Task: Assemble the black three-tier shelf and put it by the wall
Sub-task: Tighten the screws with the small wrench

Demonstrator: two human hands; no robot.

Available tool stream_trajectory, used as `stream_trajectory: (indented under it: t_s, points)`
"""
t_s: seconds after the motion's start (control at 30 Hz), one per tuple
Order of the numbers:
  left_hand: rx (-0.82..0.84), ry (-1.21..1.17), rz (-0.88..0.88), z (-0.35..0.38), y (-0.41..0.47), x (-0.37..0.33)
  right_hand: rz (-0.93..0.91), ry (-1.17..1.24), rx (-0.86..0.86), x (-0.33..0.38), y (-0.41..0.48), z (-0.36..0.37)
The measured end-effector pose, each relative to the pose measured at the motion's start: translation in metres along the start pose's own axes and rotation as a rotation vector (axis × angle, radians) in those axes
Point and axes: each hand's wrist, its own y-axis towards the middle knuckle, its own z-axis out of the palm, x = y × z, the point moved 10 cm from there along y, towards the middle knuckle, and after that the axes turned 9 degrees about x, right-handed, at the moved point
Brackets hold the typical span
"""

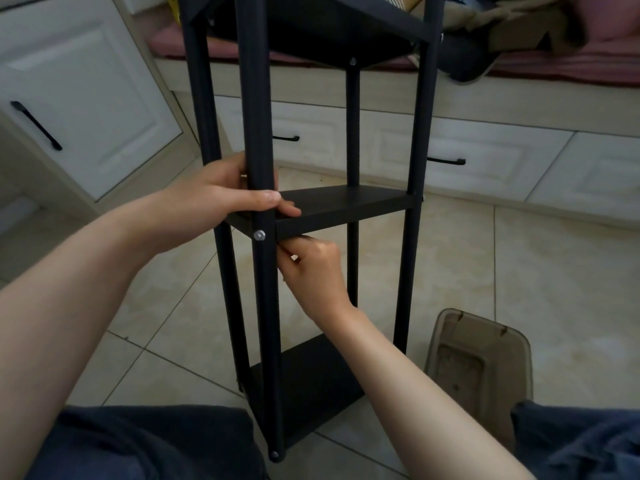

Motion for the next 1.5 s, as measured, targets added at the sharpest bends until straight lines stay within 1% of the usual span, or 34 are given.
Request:
stream_trajectory:
  t_s: [0.13,0.23,0.33,0.47,0.53,0.67,0.77,1.03,1.13,1.27,1.5]
  points:
    - [-0.011,-0.009,0.007,0.000,0.001,-0.003,0.043,0.113,0.043,-0.008,0.000,0.003]
    - [-0.022,0.032,-0.027,0.000,0.002,-0.002,0.061,0.132,0.067,-0.010,-0.002,0.002]
    - [-0.114,0.079,-0.023,-0.005,0.002,0.001,0.091,0.135,0.081,-0.013,-0.005,0.001]
    - [-0.310,-0.091,0.011,-0.016,0.005,0.016,0.130,0.121,0.095,-0.016,-0.010,0.002]
    - [-0.352,-0.129,0.049,-0.020,0.008,0.023,0.171,0.127,0.120,-0.020,-0.011,0.004]
    - [-0.417,-0.115,0.108,-0.029,0.011,0.030,0.231,0.137,0.196,-0.023,-0.011,0.013]
    - [-0.421,-0.101,0.121,-0.028,0.014,0.029,0.245,0.157,0.209,-0.021,-0.008,0.017]
    - [-0.440,-0.168,0.109,-0.022,0.019,0.041,0.220,0.143,0.116,-0.022,-0.002,0.012]
    - [-0.438,-0.145,0.104,-0.021,0.020,0.039,0.226,0.163,0.118,-0.025,-0.007,0.013]
    - [-0.420,-0.108,0.103,-0.018,0.021,0.032,0.225,0.187,0.080,-0.025,-0.009,0.008]
    - [-0.407,-0.036,0.103,-0.010,0.021,0.016,0.213,0.140,0.020,-0.024,-0.007,0.002]
